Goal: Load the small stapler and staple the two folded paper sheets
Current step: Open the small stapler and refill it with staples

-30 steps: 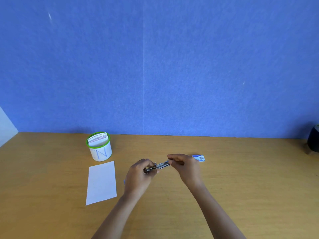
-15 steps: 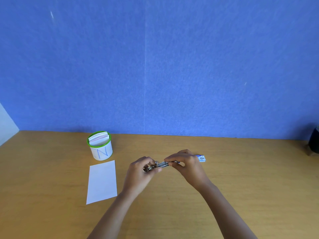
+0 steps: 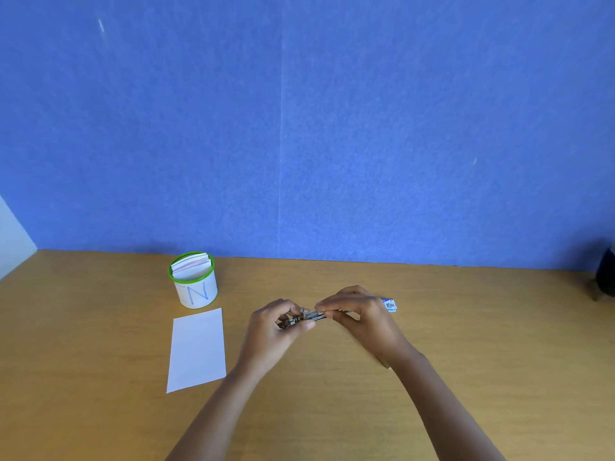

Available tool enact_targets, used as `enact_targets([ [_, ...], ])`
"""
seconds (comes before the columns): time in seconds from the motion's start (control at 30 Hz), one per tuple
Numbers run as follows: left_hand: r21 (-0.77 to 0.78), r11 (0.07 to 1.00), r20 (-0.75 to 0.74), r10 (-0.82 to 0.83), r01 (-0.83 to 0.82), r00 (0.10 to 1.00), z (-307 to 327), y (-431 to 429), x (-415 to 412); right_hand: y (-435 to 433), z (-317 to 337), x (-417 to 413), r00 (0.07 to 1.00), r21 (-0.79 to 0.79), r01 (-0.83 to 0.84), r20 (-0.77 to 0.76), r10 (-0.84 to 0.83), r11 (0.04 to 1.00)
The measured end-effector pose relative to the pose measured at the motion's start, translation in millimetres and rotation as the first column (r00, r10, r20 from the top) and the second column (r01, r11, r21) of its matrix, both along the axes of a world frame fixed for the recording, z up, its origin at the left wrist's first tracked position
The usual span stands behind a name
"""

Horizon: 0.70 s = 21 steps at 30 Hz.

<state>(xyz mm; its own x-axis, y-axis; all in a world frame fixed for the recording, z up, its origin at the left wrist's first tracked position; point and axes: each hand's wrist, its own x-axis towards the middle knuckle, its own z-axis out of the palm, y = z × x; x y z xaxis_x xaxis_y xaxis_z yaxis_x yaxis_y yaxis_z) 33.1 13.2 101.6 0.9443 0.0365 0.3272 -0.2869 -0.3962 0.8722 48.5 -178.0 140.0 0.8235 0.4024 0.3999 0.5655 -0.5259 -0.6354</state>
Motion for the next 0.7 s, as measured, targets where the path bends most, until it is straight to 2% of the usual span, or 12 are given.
enact_targets([
  [0.13,0.01,1.0,0.006,-0.005,0.005,1.0,0.7,0.8,0.3,-1.3,1.4,3.2,0.999,-0.053,-0.034,0.03,0.036,0.998],
  [0.3,0.031,0.999,0.034,0.006,-0.007,0.999,0.3,1.4,1.1,-0.1,4.9,2.7,0.99,-0.191,-0.045,0.12,0.069,0.981],
  [0.5,0.078,0.995,-0.011,0.07,-0.069,0.997,6.3,0.3,-0.2,9.7,-1.1,-3.1,0.997,-0.219,-0.004,0.073,0.02,0.976],
  [0.57,0.184,0.977,-0.04,0.112,-0.103,0.993,12.5,-0.6,-1.5,13.7,-3.9,-5.9,0.998,-0.105,0.045,0.048,-0.04,0.993],
  [0.6,0.291,0.948,-0.034,0.145,-0.129,0.989,16.2,-1.1,-1.9,16.0,-5.4,-7.4,0.995,-0.032,0.091,0.032,-0.09,0.995],
  [0.7,0.647,0.746,0.042,0.172,-0.158,0.984,25.8,-4.0,-1.3,23.5,-10.9,-11.6,0.98,0.192,0.197,-0.071,-0.187,0.961],
])
